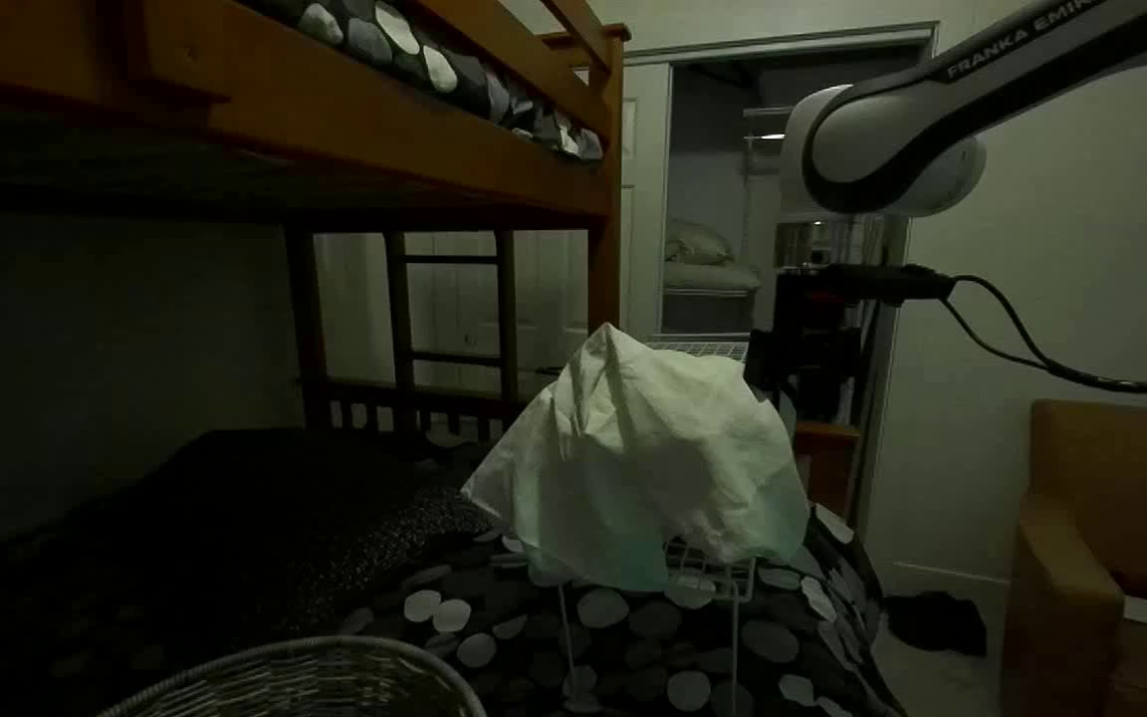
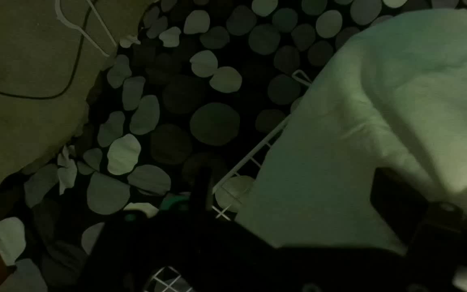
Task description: Remove the white teddy bear from the basket
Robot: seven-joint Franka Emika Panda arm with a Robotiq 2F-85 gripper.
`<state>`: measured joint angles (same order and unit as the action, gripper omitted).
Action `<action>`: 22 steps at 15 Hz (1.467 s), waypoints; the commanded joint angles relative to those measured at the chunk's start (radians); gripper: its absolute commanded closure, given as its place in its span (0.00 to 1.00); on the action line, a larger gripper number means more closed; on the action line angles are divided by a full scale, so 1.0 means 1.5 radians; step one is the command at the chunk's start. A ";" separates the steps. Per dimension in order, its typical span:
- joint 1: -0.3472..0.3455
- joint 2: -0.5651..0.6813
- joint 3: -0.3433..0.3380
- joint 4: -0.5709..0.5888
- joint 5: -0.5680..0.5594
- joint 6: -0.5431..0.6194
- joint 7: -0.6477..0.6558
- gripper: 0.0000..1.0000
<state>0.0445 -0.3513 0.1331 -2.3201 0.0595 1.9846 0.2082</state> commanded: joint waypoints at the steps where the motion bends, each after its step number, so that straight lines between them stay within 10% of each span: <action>1: 0.005 0.002 -0.005 0.001 -0.002 -0.002 0.001 0.00; 14: 0.005 0.003 -0.005 0.001 -0.002 -0.002 0.001 0.00; 22: -0.071 -0.124 -0.071 0.014 -0.067 0.033 0.033 0.00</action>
<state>-0.0725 -0.4636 0.0439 -2.3061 -0.0894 2.0220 0.2479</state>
